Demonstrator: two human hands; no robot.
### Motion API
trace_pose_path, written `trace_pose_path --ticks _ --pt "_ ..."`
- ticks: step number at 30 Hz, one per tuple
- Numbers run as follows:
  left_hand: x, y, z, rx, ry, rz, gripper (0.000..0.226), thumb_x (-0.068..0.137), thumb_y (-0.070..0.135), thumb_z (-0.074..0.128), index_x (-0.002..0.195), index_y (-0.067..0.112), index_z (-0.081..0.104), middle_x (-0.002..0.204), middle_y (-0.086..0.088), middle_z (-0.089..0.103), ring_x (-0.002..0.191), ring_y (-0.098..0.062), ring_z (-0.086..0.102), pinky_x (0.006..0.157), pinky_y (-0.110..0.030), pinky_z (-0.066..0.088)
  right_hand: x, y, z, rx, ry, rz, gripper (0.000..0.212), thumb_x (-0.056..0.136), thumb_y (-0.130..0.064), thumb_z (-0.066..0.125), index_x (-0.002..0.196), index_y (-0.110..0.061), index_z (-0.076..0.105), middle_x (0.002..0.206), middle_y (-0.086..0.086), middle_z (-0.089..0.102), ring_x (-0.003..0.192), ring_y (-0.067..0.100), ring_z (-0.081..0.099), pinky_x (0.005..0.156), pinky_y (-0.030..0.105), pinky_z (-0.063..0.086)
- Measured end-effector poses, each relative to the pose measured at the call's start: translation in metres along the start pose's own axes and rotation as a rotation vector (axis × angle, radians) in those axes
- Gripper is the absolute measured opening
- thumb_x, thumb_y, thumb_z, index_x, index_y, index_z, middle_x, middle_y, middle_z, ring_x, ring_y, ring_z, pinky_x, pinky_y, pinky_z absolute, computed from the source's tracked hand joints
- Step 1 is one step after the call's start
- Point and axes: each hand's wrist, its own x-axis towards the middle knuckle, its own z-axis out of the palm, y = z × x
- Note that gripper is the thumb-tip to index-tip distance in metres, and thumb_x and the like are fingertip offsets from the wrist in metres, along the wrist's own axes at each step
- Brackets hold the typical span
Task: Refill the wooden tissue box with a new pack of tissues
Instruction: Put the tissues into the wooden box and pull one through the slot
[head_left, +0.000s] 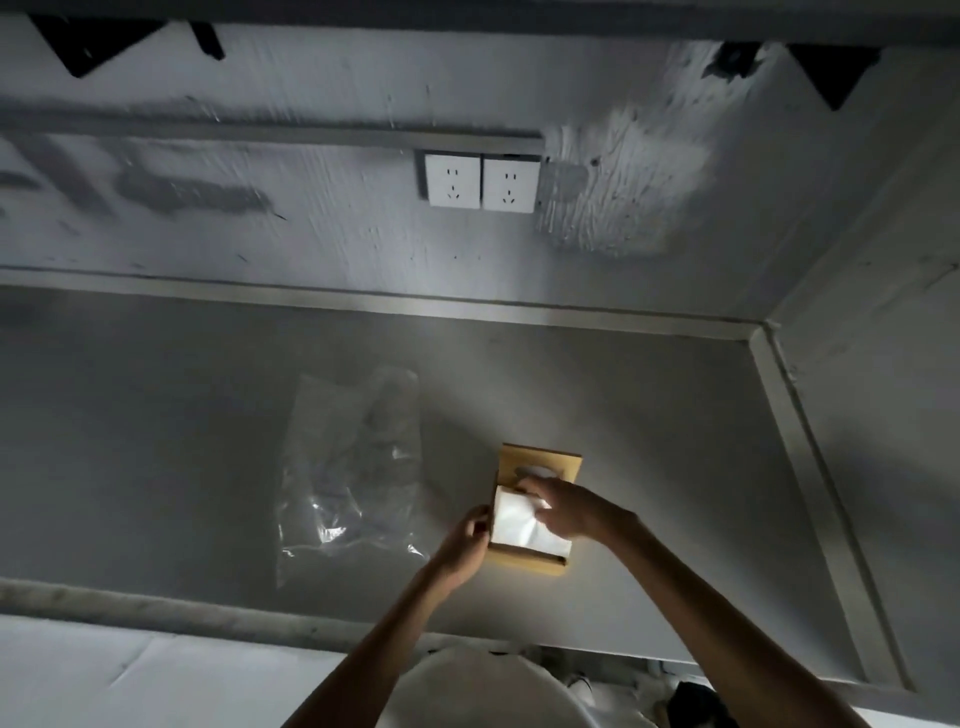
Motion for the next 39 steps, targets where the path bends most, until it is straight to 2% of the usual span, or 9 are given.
trace_pose_path --ticks 2,4,7,12,16,21,24,31,39 --pt "-0.003 0.002 0.0 -0.139 -0.037 -0.033 0.036 0.089 -0.005 0.045 0.102 0.023 0.062 0.075 0.016 0.067 0.063 0.007 0.057 0.066 -0.017 0.042 0.01 -0.007 0.002 -0.05 -0.033 0.018 0.053 0.095 -0.005 0.046 0.144 -0.022 0.038 0.148 0.008 0.043 0.123 0.028 0.051 0.097 0.034 0.044" --pt "-0.002 -0.001 -0.002 -0.249 -0.07 -0.046 0.03 0.079 0.003 0.056 0.1 0.024 0.062 0.088 0.011 0.07 0.072 0.002 0.062 0.07 -0.021 0.045 0.018 -0.01 0.003 -0.084 -0.084 0.025 0.05 0.094 0.0 0.044 0.14 -0.017 0.043 0.148 0.008 0.04 0.127 0.028 0.046 0.099 0.033 0.04" --pt "0.0 -0.003 -0.005 -0.31 -0.073 -0.089 0.034 0.067 0.012 0.057 0.1 0.023 0.058 0.094 0.005 0.066 0.077 -0.007 0.057 0.073 -0.026 0.043 0.025 -0.012 0.0 -0.11 -0.16 0.064 0.048 0.093 0.0 0.042 0.139 -0.015 0.045 0.146 0.009 0.042 0.128 0.028 0.044 0.099 0.031 0.038" --pt "0.005 -0.015 -0.011 -0.12 -0.113 -0.062 0.037 0.074 0.014 0.05 0.106 0.033 0.054 0.109 0.004 0.066 0.093 -0.013 0.06 0.079 -0.028 0.044 0.038 -0.017 0.0 -0.122 -0.238 0.15 0.05 0.093 -0.004 0.045 0.142 -0.012 0.04 0.151 0.008 0.035 0.134 0.028 0.038 0.103 0.03 0.035" --pt "0.0 -0.009 -0.014 0.086 -0.091 0.049 0.038 0.088 0.005 0.042 0.12 0.023 0.051 0.117 -0.004 0.064 0.102 -0.019 0.059 0.079 -0.027 0.045 0.048 -0.018 0.011 -0.146 -0.253 0.215 0.046 0.094 -0.007 0.044 0.14 -0.008 0.043 0.146 0.008 0.043 0.13 0.026 0.043 0.106 0.03 0.037" --pt "0.0 -0.012 -0.014 0.175 -0.073 0.118 0.037 0.095 0.017 0.04 0.131 0.019 0.048 0.128 -0.002 0.059 0.115 -0.019 0.057 0.096 -0.031 0.045 0.053 -0.023 0.024 -0.143 -0.197 0.284 0.038 0.095 -0.011 0.049 0.132 -0.005 0.051 0.128 0.008 0.057 0.113 0.022 0.054 0.096 0.026 0.042" --pt "0.001 -0.016 -0.011 0.193 -0.059 0.115 0.037 0.096 0.02 0.04 0.132 0.02 0.047 0.131 -0.002 0.058 0.118 -0.017 0.055 0.101 -0.033 0.045 0.053 -0.025 0.031 -0.183 -0.158 0.29 0.04 0.092 -0.015 0.055 0.13 -0.007 0.054 0.122 0.007 0.062 0.102 0.02 0.057 0.095 0.029 0.048" --pt "0.002 -0.019 -0.007 0.212 -0.033 0.083 0.049 0.089 0.023 0.039 0.137 0.019 0.045 0.134 -0.007 0.057 0.119 -0.02 0.055 0.102 -0.035 0.045 0.049 -0.018 0.039 -0.209 -0.05 0.193 0.051 0.089 -0.025 0.061 0.138 -0.017 0.049 0.129 0.005 0.061 0.112 0.025 0.058 0.094 0.028 0.05" --pt "0.002 -0.02 -0.004 0.236 -0.014 0.038 0.05 0.091 0.025 0.038 0.14 0.019 0.043 0.137 -0.008 0.055 0.121 -0.021 0.054 0.104 -0.037 0.043 0.044 -0.015 0.054 -0.328 0.108 0.121 0.057 0.079 -0.035 0.074 0.13 -0.019 0.054 0.118 0.0 0.067 0.1 0.023 0.065 0.086 0.029 0.055"
